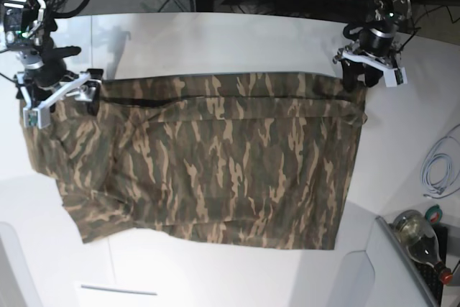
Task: Layout the t-shirt on the table in an organized manner, then fold the t-shirt properly
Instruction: 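Grasp the shirt's collar-side corners with both grippers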
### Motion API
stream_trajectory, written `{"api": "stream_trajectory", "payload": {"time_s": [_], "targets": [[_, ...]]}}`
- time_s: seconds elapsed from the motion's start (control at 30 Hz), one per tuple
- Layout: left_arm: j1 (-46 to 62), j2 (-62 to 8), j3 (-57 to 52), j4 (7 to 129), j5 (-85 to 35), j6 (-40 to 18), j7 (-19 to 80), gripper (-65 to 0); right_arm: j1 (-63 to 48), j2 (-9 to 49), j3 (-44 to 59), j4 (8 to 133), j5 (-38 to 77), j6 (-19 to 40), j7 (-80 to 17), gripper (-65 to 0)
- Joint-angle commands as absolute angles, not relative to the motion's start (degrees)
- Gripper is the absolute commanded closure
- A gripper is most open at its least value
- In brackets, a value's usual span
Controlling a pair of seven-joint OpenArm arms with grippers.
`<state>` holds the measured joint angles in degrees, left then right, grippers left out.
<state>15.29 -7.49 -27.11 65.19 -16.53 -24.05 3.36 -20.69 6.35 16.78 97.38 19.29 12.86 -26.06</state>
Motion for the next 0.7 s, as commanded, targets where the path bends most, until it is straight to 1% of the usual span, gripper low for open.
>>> {"api": "stream_trajectory", "payload": {"time_s": [0.0,0.1,0.37,0.47,0.5,0.53,0.57,0.6,0.63,0.67], "targets": [[14.55,-8.13,-27.21,64.66,-16.75,-24.13,3.03,-32.1,-20.35,7.08,17.19,98.42,19.56,12.97,-24.48,-54.9],[12.97,-8.04,-27.56,62.37,-16.75,-24.13,2.95,-32.1,-21.14,7.08,17.19,98.42,19.56,12.97,-24.48,-54.9],[12.09,-7.78,-27.47,61.93,-16.75,-24.13,3.3,-32.9,-22.64,7.08,17.19,98.77,19.56,12.97,-24.48,-54.9],[11.74,-7.78,-27.56,60.53,-16.75,-24.13,3.3,-31.6,-23.25,6.81,17.71,98.42,19.56,12.7,-24.4,-54.9],[11.56,-7.78,-27.56,59.82,-16.75,-24.13,3.3,-29.3,-23.43,5.67,19.12,98.24,19.56,12.53,-24.4,-54.9],[11.56,-7.78,-27.65,59.21,-16.75,-24.13,3.3,-24.8,-23.34,3.74,21.32,97.89,19.65,12.62,-24.4,-54.9],[11.47,-7.78,-27.65,59.03,-16.75,-24.13,3.3,-16.9,-22.73,1.27,24.66,97.1,19.65,12.88,-24.4,-55.5],[11.47,-7.78,-27.65,59.03,-16.75,-24.13,3.3,-7.2,-21.23,-0.92,28.97,96.22,19.65,13.14,-24.48,-55.8],[11.47,-7.78,-27.65,59.03,-16.75,-24.13,3.3,0.0,-19.38,-2.42,32.57,94.73,19.65,14.2,-24.84,-55.8],[11.47,-7.78,-27.65,59.03,-16.75,-24.13,3.3,0.0,-17.89,-3.3,35.3,93.14,19.65,15.87,-24.84,-56.0]]}}
